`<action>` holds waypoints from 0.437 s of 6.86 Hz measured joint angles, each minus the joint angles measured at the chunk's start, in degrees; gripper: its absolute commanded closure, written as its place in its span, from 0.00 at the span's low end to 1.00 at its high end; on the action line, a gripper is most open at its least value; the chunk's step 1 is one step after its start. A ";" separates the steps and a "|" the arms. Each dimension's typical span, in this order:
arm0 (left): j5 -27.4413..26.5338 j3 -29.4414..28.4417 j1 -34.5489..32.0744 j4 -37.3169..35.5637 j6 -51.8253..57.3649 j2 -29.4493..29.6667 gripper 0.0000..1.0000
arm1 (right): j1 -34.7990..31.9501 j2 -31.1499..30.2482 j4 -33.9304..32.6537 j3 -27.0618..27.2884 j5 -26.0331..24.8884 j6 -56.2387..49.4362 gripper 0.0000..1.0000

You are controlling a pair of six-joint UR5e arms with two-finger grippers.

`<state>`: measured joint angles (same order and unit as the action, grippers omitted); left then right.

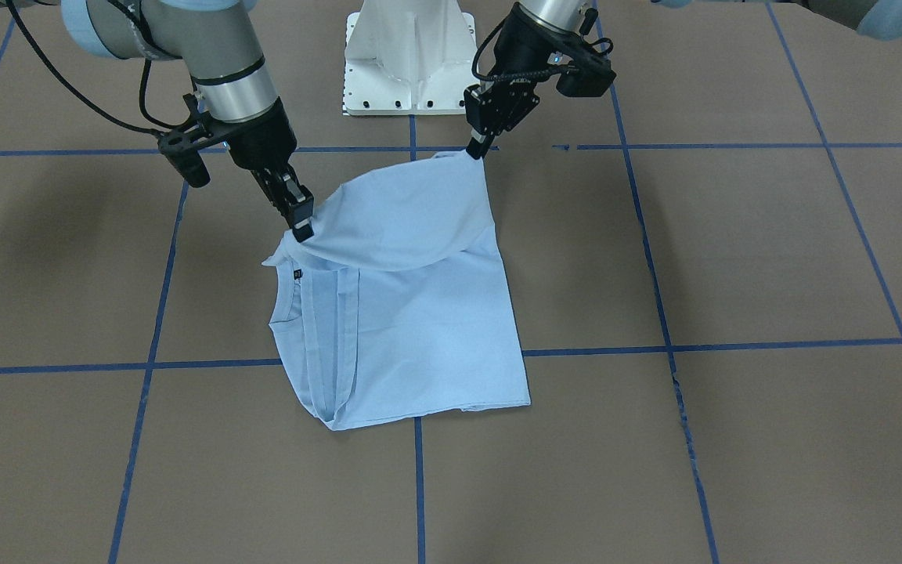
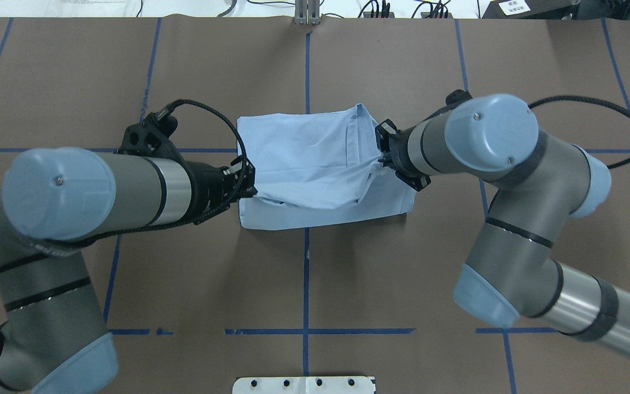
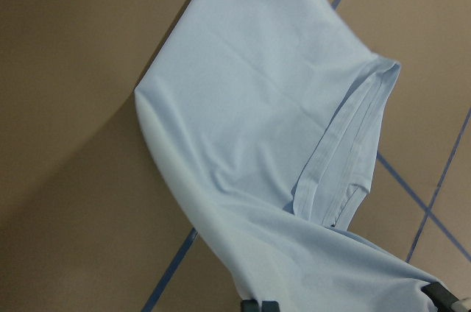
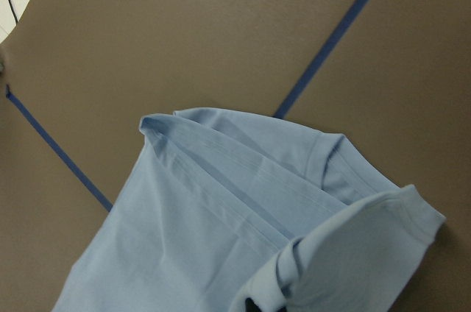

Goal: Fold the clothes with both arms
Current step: 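Lift the near half with both grippers and fold it away from the robot, then release the shirt and raise both grippers away from it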

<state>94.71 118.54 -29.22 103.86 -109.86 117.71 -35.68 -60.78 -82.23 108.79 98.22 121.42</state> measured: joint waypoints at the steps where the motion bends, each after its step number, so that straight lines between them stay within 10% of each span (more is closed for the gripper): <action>1: 0.01 -3.82 -2.65 1.14 2.61 1.32 1.00 | -2.07 3.64 0.69 -5.06 1.05 -0.55 1.00; 3: -0.06 -13.73 -6.22 8.56 5.79 3.08 1.00 | -4.17 8.46 5.86 -15.36 1.87 -1.03 1.00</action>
<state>94.65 104.81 -35.44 112.42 -104.07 120.80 -39.86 -52.32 -76.37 93.43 100.09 120.39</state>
